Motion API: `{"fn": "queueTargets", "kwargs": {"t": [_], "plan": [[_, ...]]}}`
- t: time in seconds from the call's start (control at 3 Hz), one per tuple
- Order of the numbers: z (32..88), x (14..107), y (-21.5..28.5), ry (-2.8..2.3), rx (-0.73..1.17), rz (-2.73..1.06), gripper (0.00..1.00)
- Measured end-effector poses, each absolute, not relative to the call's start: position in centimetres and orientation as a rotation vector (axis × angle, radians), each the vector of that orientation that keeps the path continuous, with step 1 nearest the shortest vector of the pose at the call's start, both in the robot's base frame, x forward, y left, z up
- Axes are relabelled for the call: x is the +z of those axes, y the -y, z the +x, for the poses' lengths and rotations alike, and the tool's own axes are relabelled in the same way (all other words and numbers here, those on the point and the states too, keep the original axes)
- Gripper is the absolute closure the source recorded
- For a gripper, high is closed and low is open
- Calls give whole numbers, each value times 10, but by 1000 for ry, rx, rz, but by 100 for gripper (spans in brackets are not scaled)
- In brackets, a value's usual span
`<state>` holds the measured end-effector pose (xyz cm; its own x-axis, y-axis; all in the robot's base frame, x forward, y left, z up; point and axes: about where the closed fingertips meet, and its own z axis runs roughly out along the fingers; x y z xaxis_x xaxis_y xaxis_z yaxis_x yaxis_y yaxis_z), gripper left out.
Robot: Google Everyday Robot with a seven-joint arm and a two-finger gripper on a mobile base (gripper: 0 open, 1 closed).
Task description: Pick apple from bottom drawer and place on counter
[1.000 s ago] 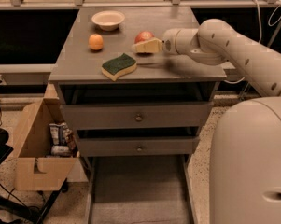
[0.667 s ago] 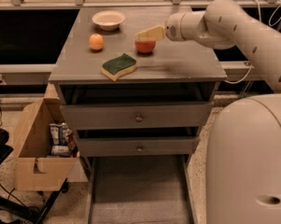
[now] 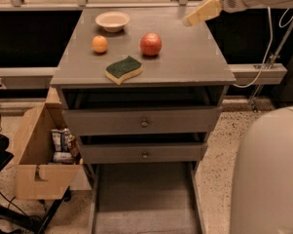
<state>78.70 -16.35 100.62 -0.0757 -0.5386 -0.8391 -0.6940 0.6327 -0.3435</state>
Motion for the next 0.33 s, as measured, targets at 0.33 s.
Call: {"fn": "queueTargets", "kwargs": {"t": [0.33], "plan": [[757,1030,208,-1812,-35,-1015,0]]}}
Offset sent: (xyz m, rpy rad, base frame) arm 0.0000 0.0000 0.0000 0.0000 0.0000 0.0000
